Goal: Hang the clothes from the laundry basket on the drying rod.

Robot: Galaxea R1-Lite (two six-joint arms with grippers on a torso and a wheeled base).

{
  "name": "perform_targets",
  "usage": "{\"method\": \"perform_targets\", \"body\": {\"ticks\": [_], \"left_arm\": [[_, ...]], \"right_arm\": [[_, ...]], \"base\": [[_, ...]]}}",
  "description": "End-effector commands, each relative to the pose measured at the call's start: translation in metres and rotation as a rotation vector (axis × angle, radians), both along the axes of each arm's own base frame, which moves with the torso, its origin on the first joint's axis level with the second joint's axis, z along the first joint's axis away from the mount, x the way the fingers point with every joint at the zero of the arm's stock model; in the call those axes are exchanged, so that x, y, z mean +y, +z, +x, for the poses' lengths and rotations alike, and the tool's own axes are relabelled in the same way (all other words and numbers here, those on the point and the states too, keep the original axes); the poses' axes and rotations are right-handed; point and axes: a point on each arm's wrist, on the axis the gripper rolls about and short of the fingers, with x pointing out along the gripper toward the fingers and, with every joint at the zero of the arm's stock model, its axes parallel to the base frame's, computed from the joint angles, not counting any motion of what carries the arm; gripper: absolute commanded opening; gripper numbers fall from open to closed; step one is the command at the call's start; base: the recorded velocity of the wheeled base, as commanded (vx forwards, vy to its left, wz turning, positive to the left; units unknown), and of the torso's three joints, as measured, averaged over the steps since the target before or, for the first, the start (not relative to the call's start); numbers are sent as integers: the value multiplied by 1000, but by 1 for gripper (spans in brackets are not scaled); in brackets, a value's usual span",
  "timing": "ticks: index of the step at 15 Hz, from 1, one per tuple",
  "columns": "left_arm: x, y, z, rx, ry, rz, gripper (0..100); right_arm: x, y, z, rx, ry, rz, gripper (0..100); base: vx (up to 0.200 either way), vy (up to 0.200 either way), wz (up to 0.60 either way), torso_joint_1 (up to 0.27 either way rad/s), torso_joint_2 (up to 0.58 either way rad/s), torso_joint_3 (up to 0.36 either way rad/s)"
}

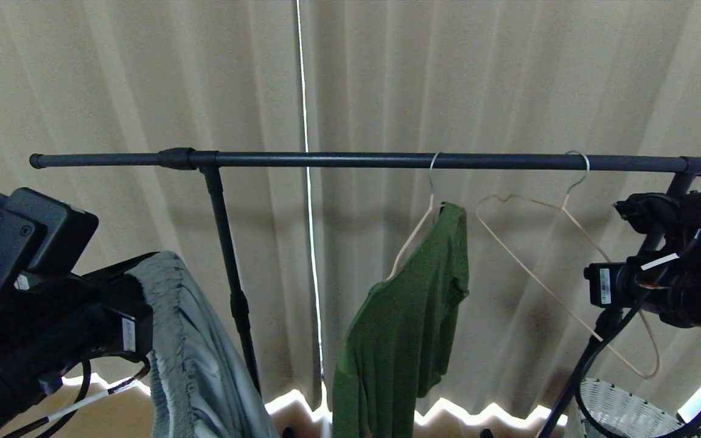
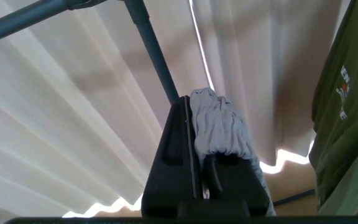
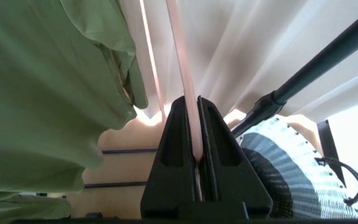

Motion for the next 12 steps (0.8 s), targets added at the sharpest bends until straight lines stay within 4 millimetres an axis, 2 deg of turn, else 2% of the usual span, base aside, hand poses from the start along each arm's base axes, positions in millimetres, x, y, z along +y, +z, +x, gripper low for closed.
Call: {"method": "perform_targets", "body": {"ticks": [1,5,8,11,12], "left_arm": [[0,-1,0,3,0,2,0],[0,-2,0,5,-8,5,0],[0,-2,0,7,-17,4,0],[-1,-2,0,7,-17,6,0],[-2,-3,2,12,-17,9,0]], "right_arm": [[-1,7,-4,-31,2,2,0],[-2,21,-14,-90,6,11,0],[-3,25,-18,-106,5,15,0],[-6,31,-35,-140,12,21,0],[-6,31,-40,-146,13,21,0]], "base": [[0,0,0,0,0,0],[0,0,0,0,0,0],[0,0,0,0,0,0],[0,0,0,0,0,0],[-200,0,0,-7,2,7]]}}
